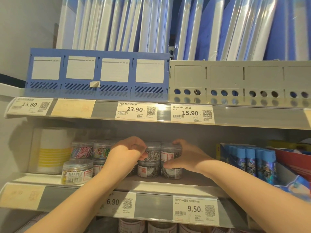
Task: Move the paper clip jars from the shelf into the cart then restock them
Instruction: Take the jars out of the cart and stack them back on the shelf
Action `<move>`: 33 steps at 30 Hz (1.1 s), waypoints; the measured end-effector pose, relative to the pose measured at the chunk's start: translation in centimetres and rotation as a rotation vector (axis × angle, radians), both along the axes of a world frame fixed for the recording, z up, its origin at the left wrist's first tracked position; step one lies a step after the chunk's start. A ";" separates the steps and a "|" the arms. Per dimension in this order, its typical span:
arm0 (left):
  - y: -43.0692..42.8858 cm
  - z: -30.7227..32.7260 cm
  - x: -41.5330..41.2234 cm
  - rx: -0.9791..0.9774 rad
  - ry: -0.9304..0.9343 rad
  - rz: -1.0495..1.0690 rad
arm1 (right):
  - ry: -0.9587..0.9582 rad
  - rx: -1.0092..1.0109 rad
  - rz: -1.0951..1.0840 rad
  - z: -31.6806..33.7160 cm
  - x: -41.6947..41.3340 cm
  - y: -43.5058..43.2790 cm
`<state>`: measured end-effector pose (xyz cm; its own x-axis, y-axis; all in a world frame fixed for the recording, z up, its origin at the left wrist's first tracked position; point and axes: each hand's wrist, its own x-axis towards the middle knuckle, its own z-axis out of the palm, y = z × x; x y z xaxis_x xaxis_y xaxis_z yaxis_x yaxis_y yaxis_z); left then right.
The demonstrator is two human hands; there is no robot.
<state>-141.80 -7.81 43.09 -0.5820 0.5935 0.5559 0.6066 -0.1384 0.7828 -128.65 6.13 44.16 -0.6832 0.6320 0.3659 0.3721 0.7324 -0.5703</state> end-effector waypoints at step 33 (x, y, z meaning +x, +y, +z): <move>-16.7 -7.0 27.6 0.027 0.303 -0.426 | -0.008 0.366 -0.257 -5.6 30.6 -26.3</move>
